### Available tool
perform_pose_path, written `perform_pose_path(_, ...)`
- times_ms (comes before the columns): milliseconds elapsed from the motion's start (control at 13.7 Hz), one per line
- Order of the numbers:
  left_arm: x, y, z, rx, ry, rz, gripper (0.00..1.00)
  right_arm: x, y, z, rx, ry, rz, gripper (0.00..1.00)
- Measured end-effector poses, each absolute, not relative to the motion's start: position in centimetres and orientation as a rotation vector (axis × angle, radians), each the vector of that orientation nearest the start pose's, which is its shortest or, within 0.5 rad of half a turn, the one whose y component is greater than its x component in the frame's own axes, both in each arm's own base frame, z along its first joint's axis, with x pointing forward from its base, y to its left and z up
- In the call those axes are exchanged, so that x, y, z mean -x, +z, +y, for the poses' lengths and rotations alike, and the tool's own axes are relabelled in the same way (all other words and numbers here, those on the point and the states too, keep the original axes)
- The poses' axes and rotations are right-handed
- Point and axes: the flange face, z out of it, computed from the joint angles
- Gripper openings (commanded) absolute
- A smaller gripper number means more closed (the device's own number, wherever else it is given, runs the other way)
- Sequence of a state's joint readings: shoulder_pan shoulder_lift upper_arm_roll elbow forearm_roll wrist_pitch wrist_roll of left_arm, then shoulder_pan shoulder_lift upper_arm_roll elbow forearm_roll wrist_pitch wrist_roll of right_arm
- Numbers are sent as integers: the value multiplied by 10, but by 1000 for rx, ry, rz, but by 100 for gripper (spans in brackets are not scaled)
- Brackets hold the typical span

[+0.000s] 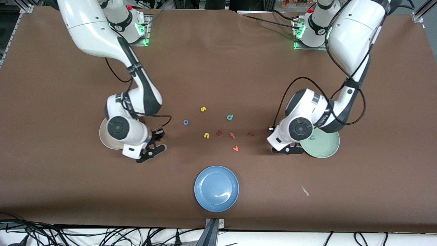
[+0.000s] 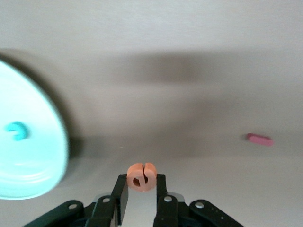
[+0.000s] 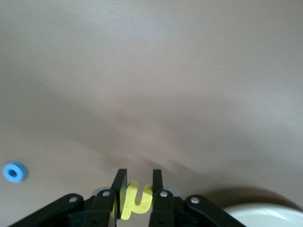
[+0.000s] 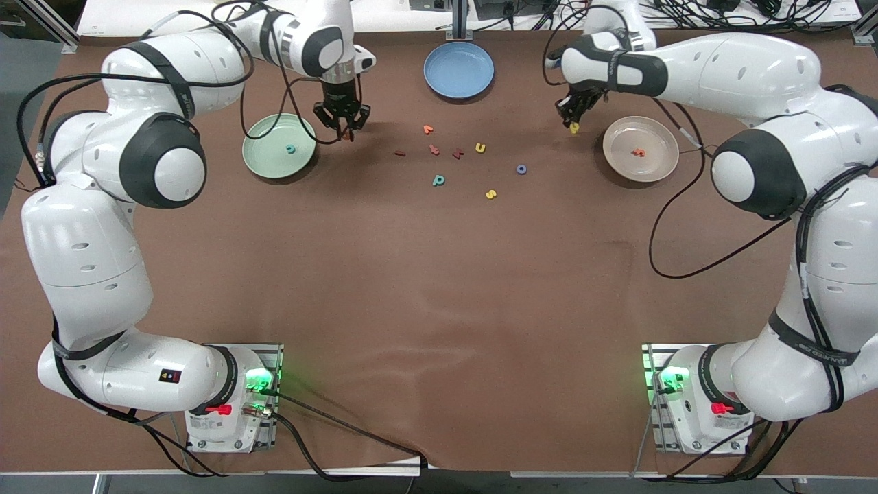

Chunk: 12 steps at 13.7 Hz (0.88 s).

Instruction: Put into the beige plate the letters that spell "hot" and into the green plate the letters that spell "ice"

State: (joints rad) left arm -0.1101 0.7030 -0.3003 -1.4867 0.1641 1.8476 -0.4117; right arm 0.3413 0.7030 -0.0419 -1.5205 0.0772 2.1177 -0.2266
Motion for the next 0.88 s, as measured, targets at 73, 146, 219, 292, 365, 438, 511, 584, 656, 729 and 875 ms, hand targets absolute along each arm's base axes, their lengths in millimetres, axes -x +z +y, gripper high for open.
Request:
perform_pose_path(73, -642, 253, -211, 3029, 486, 58, 4, -665, 244, 200, 3017, 165, -761, 25)
perform_pose_path(146, -645, 253, -192, 3026, 512, 56, 4, -664, 248, 189, 3020, 168, -779, 25)
perform_pose_path(219, -647, 252, -175, 3022, 543, 53, 4, -661, 250, 177, 3020, 170, -805, 25)
perform_pose_path(292, -648, 250, -160, 3019, 571, 55, 4, -657, 252, 165, 3019, 161, -832, 25)
perform_pose_path(365, -648, 247, -146, 3017, 596, 66, 4, -651, 251, 153, 3020, 146, -853, 25)
perform_pose_path(438, -649, 245, -133, 3018, 619, 85, 4, -644, 250, 140, 3019, 131, -878, 25)
perform_pose_path(511, -650, 244, -118, 3022, 635, 97, 4, -637, 248, 127, 3019, 110, -907, 25)
perform_pose_path(584, -651, 241, -103, 3025, 649, 98, 4, -630, 245, 113, 3018, 81, -942, 25)
perform_pose_path(656, -651, 237, -88, 3018, 660, 99, 4, -624, 241, 100, 3019, 45, -971, 31)
perform_pose_path(729, -649, 231, -75, 2997, 672, 105, 4, -617, 235, 90, 3023, 5, -992, 72)
perform_pose_path(875, -638, 208, -60, 2941, 722, 136, 4, -606, 224, 83, 3026, -36, -957, 100)
